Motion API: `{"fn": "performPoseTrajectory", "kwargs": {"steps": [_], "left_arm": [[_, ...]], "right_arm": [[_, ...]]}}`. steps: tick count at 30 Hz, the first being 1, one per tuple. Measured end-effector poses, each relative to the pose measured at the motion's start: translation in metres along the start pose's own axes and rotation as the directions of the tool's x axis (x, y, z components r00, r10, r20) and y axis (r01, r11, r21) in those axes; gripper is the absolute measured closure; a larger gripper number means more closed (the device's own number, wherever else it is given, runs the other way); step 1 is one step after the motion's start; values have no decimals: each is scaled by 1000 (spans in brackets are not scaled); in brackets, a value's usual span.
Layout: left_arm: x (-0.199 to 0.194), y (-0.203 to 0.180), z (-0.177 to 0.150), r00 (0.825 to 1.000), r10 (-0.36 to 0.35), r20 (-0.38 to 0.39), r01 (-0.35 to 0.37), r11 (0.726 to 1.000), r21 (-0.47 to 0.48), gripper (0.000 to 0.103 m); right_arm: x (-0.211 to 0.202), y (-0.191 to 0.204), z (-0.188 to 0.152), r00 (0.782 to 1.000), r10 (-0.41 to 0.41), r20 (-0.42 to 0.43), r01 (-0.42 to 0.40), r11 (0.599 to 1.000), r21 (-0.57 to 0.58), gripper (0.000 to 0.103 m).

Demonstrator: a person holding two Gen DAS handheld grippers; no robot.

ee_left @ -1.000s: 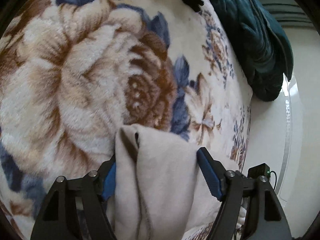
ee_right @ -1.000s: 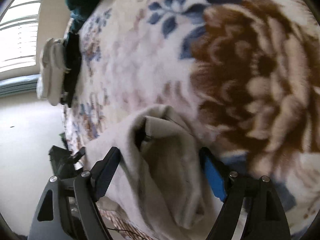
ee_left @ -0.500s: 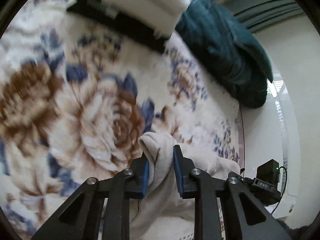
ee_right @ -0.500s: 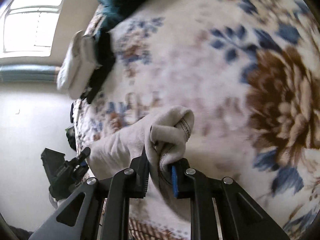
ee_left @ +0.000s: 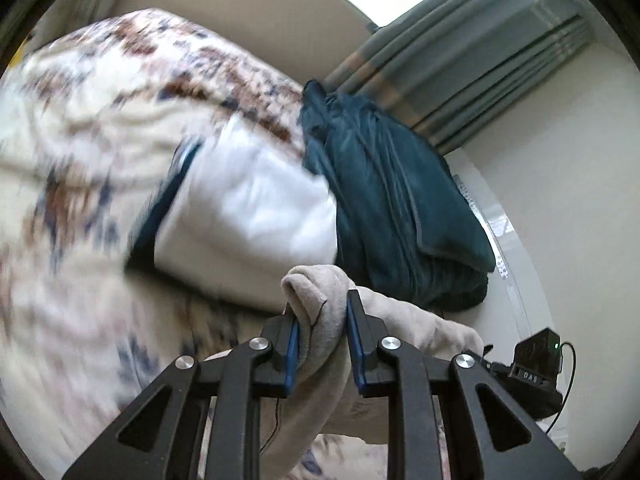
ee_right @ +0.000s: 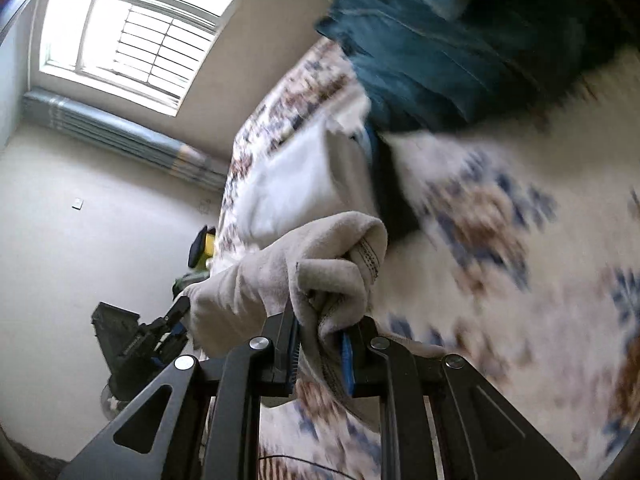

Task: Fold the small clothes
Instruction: 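Lift the folded shirt with both grippers onto the white clothes stack, then open both grippers to release the shirt on the stack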

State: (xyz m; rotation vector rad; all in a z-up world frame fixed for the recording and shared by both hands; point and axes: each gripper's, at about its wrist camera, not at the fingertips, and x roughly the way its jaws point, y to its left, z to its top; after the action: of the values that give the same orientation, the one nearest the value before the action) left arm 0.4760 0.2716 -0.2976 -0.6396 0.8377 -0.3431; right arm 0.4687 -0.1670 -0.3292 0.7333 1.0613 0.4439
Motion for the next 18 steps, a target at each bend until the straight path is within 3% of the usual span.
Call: {"fn": "performPoseTrajectory", "kwargs": {"steps": [5, 9, 13, 18], "left_arm": [[53, 22, 111, 1000, 18, -20, -16, 995, 98, 85], [124, 56, 173, 990, 114, -89, -101, 985, 136, 84], [194, 87, 195, 958, 220, -186, -186, 965, 185, 83], [224, 106, 194, 932, 288, -218, -244, 947, 207, 76]], "right_arm": [[75, 53, 84, 998, -17, 59, 19, 999, -36, 85], [145, 62, 147, 993, -92, 71, 95, 995, -29, 86], [206, 53, 185, 976, -214, 45, 216, 976, -23, 85], [236, 31, 198, 950, -310, 29, 310, 951, -14, 85]]}}
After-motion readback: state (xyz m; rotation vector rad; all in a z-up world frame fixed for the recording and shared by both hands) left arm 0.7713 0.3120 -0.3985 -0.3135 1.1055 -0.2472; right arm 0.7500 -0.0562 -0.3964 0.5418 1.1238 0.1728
